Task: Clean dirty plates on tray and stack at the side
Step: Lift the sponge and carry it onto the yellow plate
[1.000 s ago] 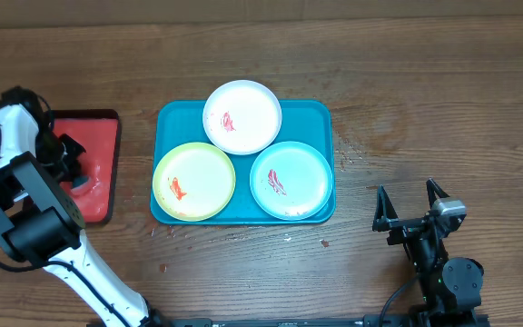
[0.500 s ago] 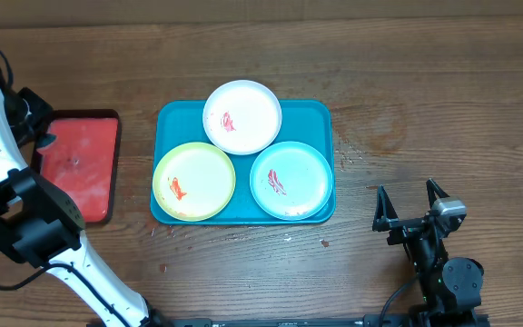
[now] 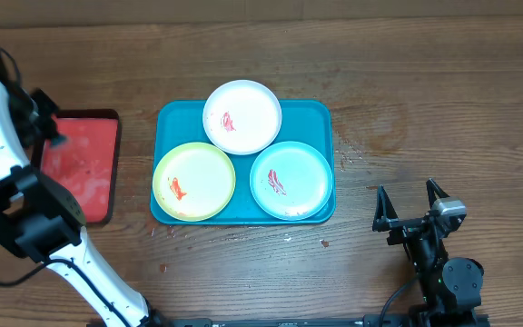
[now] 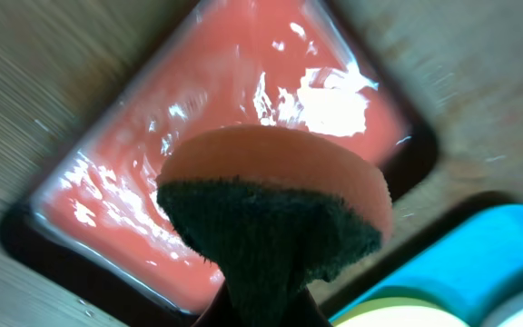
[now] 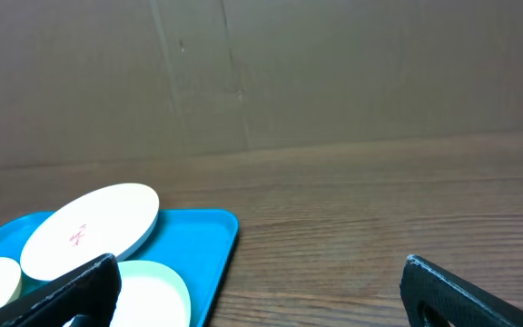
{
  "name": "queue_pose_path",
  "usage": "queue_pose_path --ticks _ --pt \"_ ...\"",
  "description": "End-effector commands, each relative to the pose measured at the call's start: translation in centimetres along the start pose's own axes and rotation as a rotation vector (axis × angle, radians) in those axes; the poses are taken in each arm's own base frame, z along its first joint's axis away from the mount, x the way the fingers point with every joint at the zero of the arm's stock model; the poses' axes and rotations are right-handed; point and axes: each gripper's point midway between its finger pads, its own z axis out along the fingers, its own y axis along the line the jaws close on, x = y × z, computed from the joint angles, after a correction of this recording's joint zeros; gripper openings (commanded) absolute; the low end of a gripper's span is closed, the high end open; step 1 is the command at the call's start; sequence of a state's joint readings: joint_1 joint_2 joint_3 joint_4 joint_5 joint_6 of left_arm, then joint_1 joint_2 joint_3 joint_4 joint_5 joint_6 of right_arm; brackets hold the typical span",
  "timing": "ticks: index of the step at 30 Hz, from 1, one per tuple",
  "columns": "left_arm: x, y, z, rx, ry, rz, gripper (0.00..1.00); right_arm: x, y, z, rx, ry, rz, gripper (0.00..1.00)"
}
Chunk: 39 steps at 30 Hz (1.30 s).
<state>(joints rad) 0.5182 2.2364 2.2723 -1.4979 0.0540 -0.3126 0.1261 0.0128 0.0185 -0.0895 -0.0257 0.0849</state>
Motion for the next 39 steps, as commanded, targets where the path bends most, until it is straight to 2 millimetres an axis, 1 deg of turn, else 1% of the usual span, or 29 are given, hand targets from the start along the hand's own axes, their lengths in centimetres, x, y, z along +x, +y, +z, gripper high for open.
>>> queue_pose_path --ticks 1,2,3,7,8,9,10,11,12,14,17,19,20,22,23,24,26,28,31,32,34,36,39 --pt "-0.9 0.2 -3.4 -0.016 -0.089 0.057 0.04 0.1 -0.1 0.0 0.005 -0.006 0.0 1.0" --pt "-0.7 0.6 -2.6 -0.056 -0.079 0.052 0.04 0.1 -0.1 0.0 0.005 -0.006 0.0 1.0" --pt "-0.4 0.9 -1.5 -0.088 -0.064 0.046 0.04 0.1 -0.1 0.0 0.005 -0.006 0.0 1.0" --pt "2.0 0.7 5.6 -0.125 0.036 0.087 0.04 0.1 -0.1 0.0 0.005 -0.006 0.0 1.0" --pt "2.5 0.7 6.7 -0.133 0.051 0.118 0.04 0.1 -0.1 0.0 0.005 -0.006 0.0 1.0" --pt "2.8 0.7 7.2 -0.136 0.061 0.133 0.04 0.1 -0.1 0.0 0.005 -0.006 0.0 1.0" --pt "2.8 0.7 7.2 -0.135 0.063 0.133 0.04 0.1 -0.1 0.0 0.005 -0.006 0.0 1.0" --pt "2.6 0.7 6.7 -0.129 0.056 0.125 0.04 0.1 -0.1 0.0 0.005 -0.006 0.0 1.0" --pt "2.3 0.6 5.8 -0.117 0.046 0.115 0.04 0.1 -0.1 0.0 0.005 -0.006 0.0 1.0" --pt "1.9 0.1 2.8 -0.076 0.026 0.103 0.04 0.1 -0.1 0.0 0.005 -0.006 0.0 1.0" --pt "2.0 -0.9 -3.1 0.002 -0.016 0.099 0.04 0.1 -0.1 0.0 0.005 -0.006 0.0 1.0" --pt "2.3 -1.3 -7.0 0.03 -0.074 0.106 0.04 0.1 -0.1 0.0 0.005 -0.006 0.0 1.0" --pt "2.7 -1.6 -8.5 0.038 -0.098 0.115 0.04 0.1 -0.1 0.0 0.005 -0.006 0.0 1.0" --pt "3.9 -2.4 -10.7 0.053 -0.13 0.14 0.04 0.1 -0.1 0.0 0.005 -0.006 0.0 1.0" --pt "4.5 -2.7 -11.3 0.056 -0.132 0.153 0.04 0.1 -0.1 0.0 0.005 -0.006 0.0 1.0" --pt "5.0 -3.0 -11.8 0.06 -0.136 0.167 0.04 0.1 -0.1 0.0 0.005 -0.006 0.0 1.0" --pt "6.6 -4.7 -12.0 0.101 -0.116 0.217 0.04 0.1 -0.1 0.0 0.005 -0.006 0.0 1.0" --pt "8.4 -6.5 -11.4 0.136 -0.067 0.267 0.04 0.1 -0.1 0.0 0.005 -0.006 0.0 1.0" --pt "11.8 -9.1 -9.0 0.178 0.062 0.375 0.04 0.1 -0.1 0.0 0.005 -0.006 0.0 1.0" --pt "13.4 -9.8 -7.9 0.175 0.122 0.403 0.04 0.1 -0.1 0.0 0.005 -0.006 0.0 1.0" --pt "15.7 -10.5 -5.7 0.148 0.204 0.454 0.04 0.1 -0.1 0.0 0.005 -0.006 0.0 1.0" --pt "17.8 -11.3 -3.5 0.126 0.262 0.516 0.04 0.1 -0.1 0.0 0.005 -0.006 0.0 1.0" --pt "20.2 -13.0 -0.1 0.121 0.298 0.584 0.04 0.1 -0.1 0.0 0.005 -0.006 0.0 1.0"
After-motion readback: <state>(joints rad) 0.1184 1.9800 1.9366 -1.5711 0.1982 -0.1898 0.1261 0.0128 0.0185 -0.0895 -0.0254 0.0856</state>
